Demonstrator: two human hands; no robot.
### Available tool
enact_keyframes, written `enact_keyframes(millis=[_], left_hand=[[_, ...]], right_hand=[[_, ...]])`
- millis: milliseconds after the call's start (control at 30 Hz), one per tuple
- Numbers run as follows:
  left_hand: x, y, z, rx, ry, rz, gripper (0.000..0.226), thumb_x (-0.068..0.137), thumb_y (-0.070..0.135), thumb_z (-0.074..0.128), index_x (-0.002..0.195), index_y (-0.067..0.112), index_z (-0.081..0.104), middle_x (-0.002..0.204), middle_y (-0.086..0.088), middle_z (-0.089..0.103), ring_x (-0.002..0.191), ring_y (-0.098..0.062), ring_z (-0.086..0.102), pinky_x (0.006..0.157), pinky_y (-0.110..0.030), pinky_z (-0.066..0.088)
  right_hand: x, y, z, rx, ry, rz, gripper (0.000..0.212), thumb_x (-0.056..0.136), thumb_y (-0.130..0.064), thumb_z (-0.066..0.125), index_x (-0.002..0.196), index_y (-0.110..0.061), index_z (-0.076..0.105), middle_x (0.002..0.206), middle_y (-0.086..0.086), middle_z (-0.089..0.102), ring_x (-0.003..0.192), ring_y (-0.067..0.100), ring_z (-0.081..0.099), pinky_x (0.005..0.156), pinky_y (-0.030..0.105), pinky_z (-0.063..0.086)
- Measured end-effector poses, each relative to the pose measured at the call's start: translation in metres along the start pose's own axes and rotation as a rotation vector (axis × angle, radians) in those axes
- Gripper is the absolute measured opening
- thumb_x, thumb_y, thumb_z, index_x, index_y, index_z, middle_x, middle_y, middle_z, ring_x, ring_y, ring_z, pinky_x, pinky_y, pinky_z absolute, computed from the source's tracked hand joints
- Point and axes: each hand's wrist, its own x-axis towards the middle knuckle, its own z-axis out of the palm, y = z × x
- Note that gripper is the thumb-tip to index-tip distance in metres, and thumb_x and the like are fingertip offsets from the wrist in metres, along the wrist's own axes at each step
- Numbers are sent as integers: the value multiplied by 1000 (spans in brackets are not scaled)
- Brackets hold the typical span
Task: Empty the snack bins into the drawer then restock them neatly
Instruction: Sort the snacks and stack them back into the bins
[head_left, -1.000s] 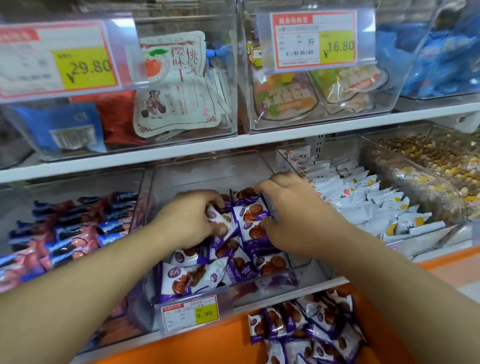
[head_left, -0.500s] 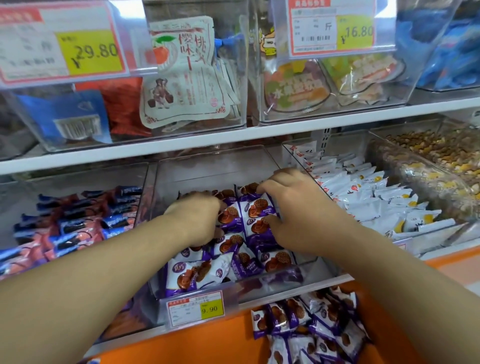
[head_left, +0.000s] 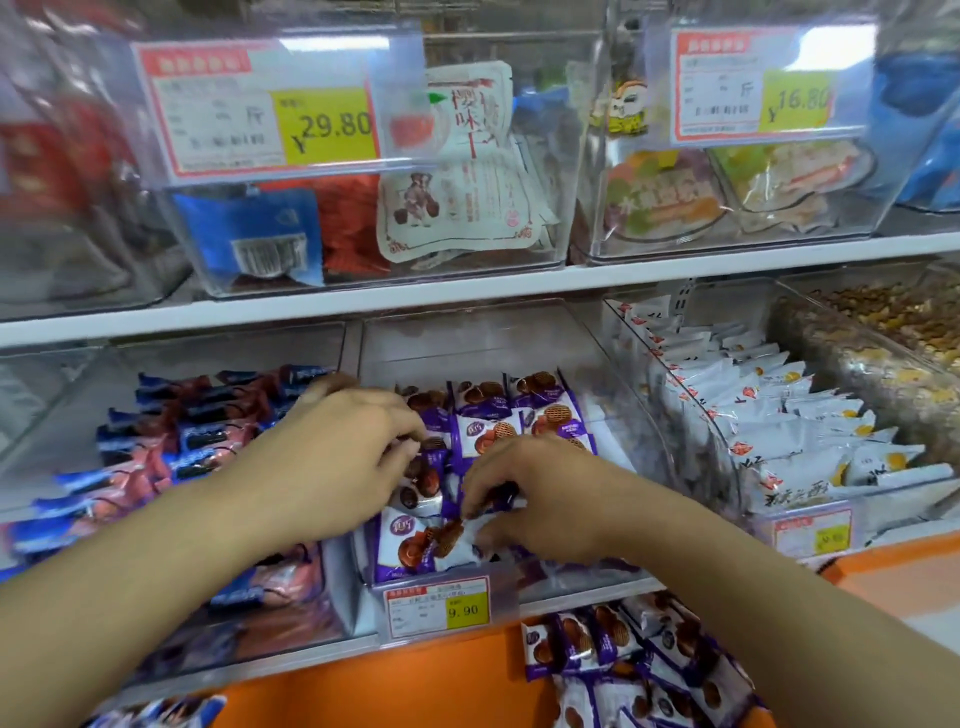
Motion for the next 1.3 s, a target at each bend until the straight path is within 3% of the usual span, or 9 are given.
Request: enact_keyframes(millis=[167, 267, 333, 500, 667, 833, 1000, 1200, 1300], left_hand=[[-19, -9, 8, -133, 60, -43, 45, 103, 57, 32, 126, 38, 66, 135, 27, 54, 129, 4, 43, 120, -29, 17], [-24, -7, 17, -149, 92, -41, 63, 97, 62, 18, 123, 36, 69, 133, 24, 55, 132, 2, 37, 111, -17, 4], [-24, -5, 20, -163, 88, -60, 65, 96, 62, 14, 122, 37, 69, 130, 26, 55, 133, 2, 36, 113, -21, 6], [-26, -6, 20, -178, 78, -71, 61, 100, 62, 14, 123, 39, 66, 129, 28, 52, 132, 5, 33, 116, -24, 10], [-32, -11, 13, -293, 84, -103, 51, 107, 56, 20, 144, 41, 53, 157, 29, 34, 147, 14, 12, 117, -13, -8], [-38, -13, 11, -316, 53, -160, 56, 106, 52, 18, 161, 42, 27, 168, 27, 12, 152, 10, -6, 113, -8, -17], [-37, -9, 13, -338, 54, -164, 51, 109, 47, 20, 159, 42, 31, 166, 28, 16, 139, 22, -10, 114, -10, -16], [-38, -9, 17, -362, 90, -159, 51, 109, 52, 15, 153, 41, 39, 161, 27, 24, 148, 13, 0, 128, -29, -2], [-38, -8, 18, -357, 104, -162, 51, 109, 53, 16, 150, 40, 44, 159, 26, 27, 150, 8, 4, 128, -32, 1]], right_hand=[[8, 5, -12, 9, 208, 93, 8, 90, -30, 82, 90, -25, 76, 94, -10, 75, 87, 5, 67, 82, 34, 58], [15, 9, -6, -218, 306, 123, 17, 90, -36, 79, 87, -25, 67, 93, -9, 72, 88, 15, 66, 73, 35, 55], [17, 9, 3, -399, 295, 83, 17, 89, -37, 79, 93, -28, 64, 95, -9, 68, 92, 18, 64, 69, 30, 43], [19, 6, 5, -541, 278, 4, 35, 90, -43, 76, 124, -40, 72, 111, -12, 74, 109, 17, 64, 93, 33, 48], [20, 7, -4, -583, 164, 64, 33, 93, -51, 69, 120, -35, 74, 108, -8, 69, 110, 20, 56, 97, 36, 49], [46, -9, -5, -339, 173, 8, 39, 94, -28, 73, 133, -32, 69, 129, -7, 66, 123, 18, 57, 106, 39, 50], [82, -15, 14, -173, -37, -83, 53, 82, -7, 83, 126, -31, 70, 124, -9, 67, 111, 11, 58, 98, 33, 52], [93, -5, 15, -348, 142, -51, 63, 77, -30, 85, 134, -37, 58, 119, -5, 70, 108, 23, 63, 90, 44, 56], [96, -1, 20, -478, 231, -19, 49, 86, -53, 75, 130, -37, 61, 113, -1, 69, 109, 26, 60, 90, 42, 54]])
